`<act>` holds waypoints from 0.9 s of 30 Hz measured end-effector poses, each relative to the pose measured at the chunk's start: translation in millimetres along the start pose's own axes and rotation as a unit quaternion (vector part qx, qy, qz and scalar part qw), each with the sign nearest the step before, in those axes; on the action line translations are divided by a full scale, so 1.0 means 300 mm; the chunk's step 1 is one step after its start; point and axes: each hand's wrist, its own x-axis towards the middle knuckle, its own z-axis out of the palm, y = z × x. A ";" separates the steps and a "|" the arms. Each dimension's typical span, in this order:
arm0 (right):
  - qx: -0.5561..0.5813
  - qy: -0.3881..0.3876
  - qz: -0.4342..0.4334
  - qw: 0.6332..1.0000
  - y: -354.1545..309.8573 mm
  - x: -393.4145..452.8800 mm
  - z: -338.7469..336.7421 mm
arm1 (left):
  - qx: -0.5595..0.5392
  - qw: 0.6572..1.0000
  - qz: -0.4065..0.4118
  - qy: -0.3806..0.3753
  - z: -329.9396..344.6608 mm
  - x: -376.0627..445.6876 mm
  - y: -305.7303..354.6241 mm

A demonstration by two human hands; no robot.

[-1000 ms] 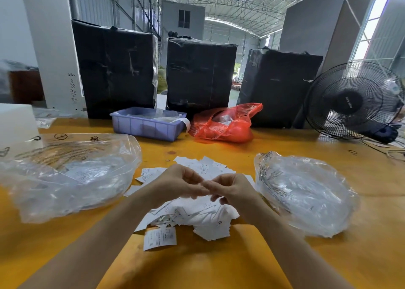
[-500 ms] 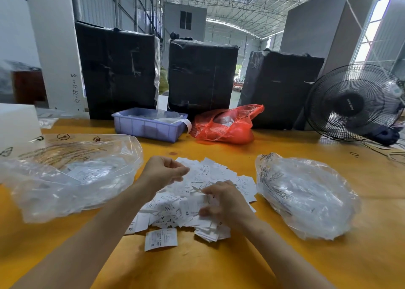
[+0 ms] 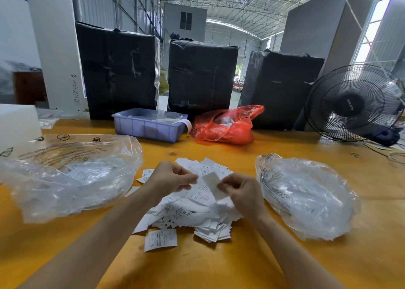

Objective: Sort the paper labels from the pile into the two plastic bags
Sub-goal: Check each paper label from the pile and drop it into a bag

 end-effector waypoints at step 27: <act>0.269 -0.025 0.050 0.962 -0.092 -0.021 0.013 | -0.090 0.992 -0.064 -0.067 0.041 -0.036 0.035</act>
